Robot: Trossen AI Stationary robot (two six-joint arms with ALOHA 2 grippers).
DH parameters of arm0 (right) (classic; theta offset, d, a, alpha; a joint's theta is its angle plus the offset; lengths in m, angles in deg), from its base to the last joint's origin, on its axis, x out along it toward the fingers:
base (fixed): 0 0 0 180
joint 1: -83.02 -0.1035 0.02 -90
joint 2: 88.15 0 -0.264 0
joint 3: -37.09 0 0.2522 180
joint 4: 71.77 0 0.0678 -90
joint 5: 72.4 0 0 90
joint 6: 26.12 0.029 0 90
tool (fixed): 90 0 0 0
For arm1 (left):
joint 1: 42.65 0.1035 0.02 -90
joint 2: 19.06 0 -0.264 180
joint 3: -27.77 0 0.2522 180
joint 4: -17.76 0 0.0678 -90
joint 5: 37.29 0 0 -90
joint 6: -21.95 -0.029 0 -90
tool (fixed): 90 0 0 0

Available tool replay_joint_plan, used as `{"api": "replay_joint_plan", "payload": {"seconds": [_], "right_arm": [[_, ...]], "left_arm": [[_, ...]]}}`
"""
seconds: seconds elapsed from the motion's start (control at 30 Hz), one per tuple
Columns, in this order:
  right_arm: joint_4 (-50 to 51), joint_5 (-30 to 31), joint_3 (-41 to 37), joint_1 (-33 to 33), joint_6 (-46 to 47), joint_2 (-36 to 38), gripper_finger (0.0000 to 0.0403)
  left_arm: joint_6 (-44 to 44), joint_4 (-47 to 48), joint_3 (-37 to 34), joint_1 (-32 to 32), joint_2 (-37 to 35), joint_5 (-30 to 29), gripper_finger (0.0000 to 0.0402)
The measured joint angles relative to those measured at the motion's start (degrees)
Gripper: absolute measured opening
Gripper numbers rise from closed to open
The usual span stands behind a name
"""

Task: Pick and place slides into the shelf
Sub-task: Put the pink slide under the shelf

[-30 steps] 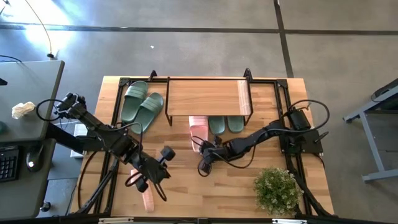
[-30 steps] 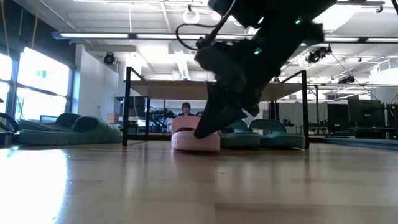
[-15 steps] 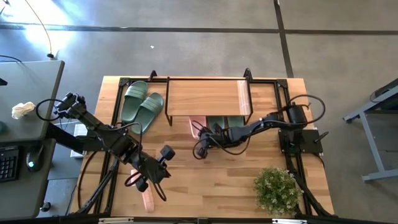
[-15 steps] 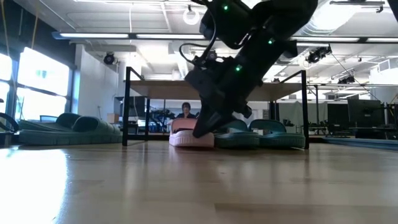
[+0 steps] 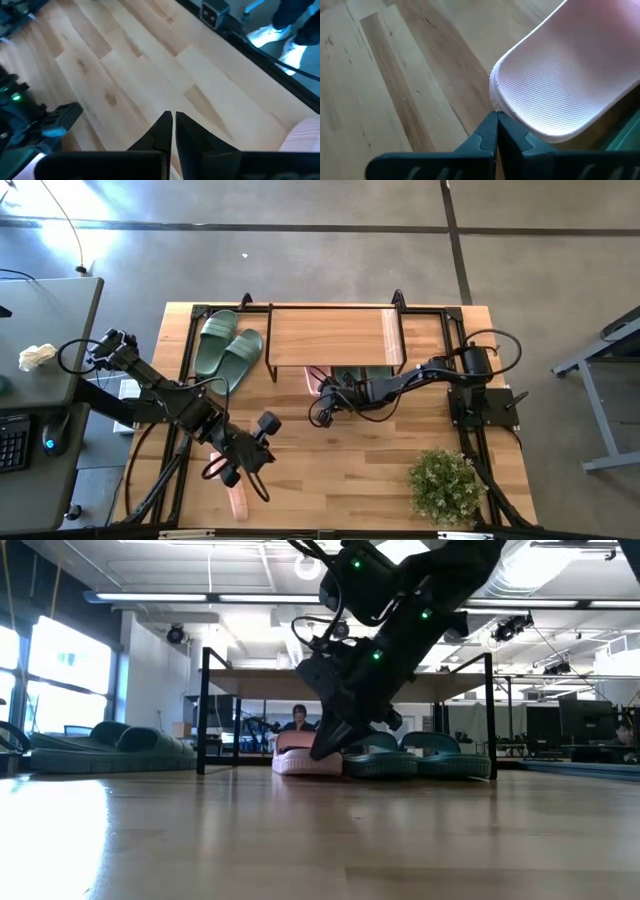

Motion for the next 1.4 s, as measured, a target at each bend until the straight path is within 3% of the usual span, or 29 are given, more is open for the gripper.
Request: {"api": "replay_joint_plan", "payload": {"seconds": [0.23, 0.47, 0.63, 0.73, 0.87, 1.03, 1.2, 1.4], "right_arm": [[-4.0, -6.0, 0.0, -0.9, -3.4, 0.0, 0.0], [-10.4, -16.4, 0.0, -3.4, -7.0, 0.0, 0.0], [-11.1, -17.8, 0.0, -4.5, -7.1, 0.0, 0.0], [-11.1, -19.0, 0.0, -4.6, -7.0, 0.0, 0.0], [-11.3, -20.5, 0.0, -4.6, -7.2, 0.0, 0.0], [-11.3, -21.3, 0.0, -4.5, -7.5, 0.0, 0.0001], [-11.3, -23.6, 0.0, -4.5, -7.7, 0.0, 0.0001], [-11.3, -25.4, 0.0, -4.6, -9.3, 0.0, 0.0001]], "left_arm": [[6.5, 5.1, 1.1, 0.0, 0.0, -0.4, 0.0012], [21.0, 18.8, 7.8, -0.7, -0.2, 10.3, 0.0012], [33.9, 26.1, 9.9, -4.9, -0.2, 21.4, 0.0012], [41.6, 30.8, 10.2, -9.6, -0.2, 22.3, 0.0012], [56.2, 35.6, 10.2, -17.2, -0.2, 18.3, 0.0012], [74.4, 37.6, 10.2, -26.5, 0.3, 4.6, 0.0012], [79.5, 31.8, 10.2, -35.2, 3.3, -9.1, 0.0012], [92.9, 31.7, 10.2, -40.6, 7.8, -6.0, 0.0024]]}}
